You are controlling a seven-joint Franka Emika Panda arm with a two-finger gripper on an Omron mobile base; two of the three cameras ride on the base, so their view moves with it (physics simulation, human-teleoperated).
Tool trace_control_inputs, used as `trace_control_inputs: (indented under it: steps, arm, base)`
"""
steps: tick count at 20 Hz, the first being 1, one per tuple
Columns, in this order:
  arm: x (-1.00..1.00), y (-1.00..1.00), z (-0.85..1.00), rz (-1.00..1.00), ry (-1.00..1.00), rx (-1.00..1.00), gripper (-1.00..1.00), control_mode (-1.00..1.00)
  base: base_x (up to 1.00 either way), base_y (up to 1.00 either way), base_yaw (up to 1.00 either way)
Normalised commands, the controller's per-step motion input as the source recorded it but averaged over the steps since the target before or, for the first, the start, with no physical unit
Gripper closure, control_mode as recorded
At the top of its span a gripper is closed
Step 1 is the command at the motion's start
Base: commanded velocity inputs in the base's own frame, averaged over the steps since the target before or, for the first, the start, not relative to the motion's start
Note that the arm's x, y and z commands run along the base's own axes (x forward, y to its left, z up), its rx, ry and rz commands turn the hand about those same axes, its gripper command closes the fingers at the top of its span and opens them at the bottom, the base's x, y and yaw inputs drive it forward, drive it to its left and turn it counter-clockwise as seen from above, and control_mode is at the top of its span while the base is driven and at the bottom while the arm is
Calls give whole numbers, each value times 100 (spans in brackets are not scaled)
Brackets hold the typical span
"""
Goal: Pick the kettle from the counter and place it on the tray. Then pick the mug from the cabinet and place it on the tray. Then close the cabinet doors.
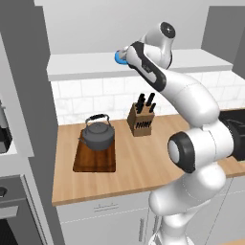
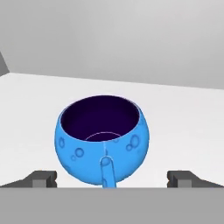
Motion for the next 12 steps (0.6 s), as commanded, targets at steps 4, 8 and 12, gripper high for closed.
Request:
trace_control_inputs:
  steps: [4, 8, 12]
  arm:
    - [11, 0, -13, 1, 0, 0, -100, -100]
    - [4, 0, -6, 2, 0, 0, -100, -100]
    - [0, 0, -1, 2, 0, 0, -100, -100]
  base:
    - [0, 0, 0]
    - [0, 0, 0]
    - [0, 0, 0]
